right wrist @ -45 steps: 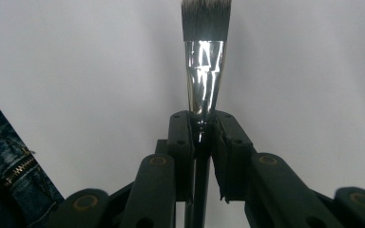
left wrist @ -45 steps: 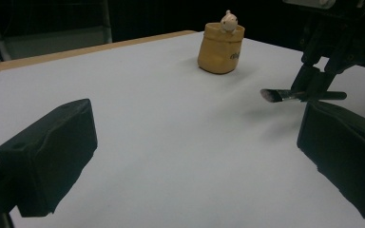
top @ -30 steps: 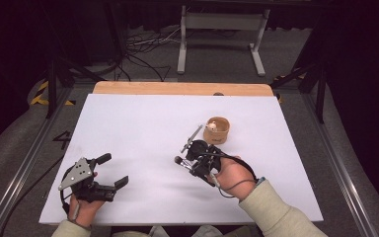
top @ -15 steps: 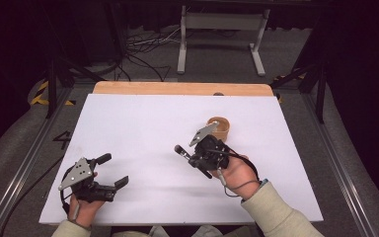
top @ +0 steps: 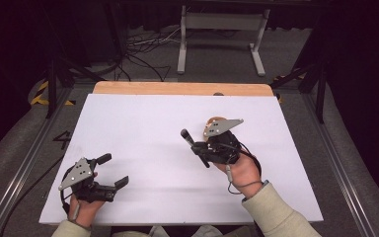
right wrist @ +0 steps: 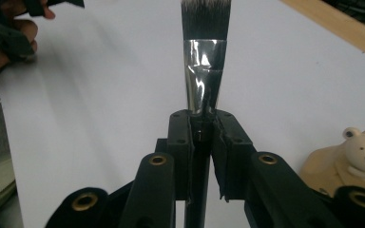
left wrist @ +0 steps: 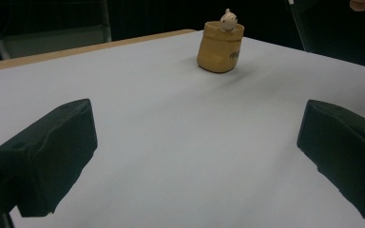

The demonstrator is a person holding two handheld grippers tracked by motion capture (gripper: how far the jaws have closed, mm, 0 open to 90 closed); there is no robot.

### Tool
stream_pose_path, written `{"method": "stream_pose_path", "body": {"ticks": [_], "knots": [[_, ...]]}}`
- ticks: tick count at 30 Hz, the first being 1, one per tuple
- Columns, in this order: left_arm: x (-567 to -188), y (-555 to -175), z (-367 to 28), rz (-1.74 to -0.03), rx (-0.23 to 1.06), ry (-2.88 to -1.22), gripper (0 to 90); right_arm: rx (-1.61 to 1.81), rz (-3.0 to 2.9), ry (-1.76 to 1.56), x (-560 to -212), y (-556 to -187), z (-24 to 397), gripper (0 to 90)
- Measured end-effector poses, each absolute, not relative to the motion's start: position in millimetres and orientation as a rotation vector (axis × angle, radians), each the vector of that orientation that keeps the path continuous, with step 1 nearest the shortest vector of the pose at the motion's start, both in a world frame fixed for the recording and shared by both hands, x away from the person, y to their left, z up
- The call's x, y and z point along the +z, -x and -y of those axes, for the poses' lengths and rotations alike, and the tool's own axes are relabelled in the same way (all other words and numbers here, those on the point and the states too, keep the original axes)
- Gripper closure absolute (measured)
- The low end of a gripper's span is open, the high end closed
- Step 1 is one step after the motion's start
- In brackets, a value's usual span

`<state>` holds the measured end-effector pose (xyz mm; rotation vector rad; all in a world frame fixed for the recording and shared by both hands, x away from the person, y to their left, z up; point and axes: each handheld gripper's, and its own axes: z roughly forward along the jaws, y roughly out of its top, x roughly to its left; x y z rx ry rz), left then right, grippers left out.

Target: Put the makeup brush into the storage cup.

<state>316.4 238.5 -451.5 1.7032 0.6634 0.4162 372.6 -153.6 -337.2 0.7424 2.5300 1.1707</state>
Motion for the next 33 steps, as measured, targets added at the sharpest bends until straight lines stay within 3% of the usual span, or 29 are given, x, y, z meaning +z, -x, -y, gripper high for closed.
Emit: {"method": "stream_pose_path", "body": {"ticks": [33], "knots": [[-451.9, -316.9, -238.5, -0.665, 0.413, -1.702, 0.2, 1.432, -2.123, -0.712, -331.9, -388.0, 186.0, 78.3]]}}
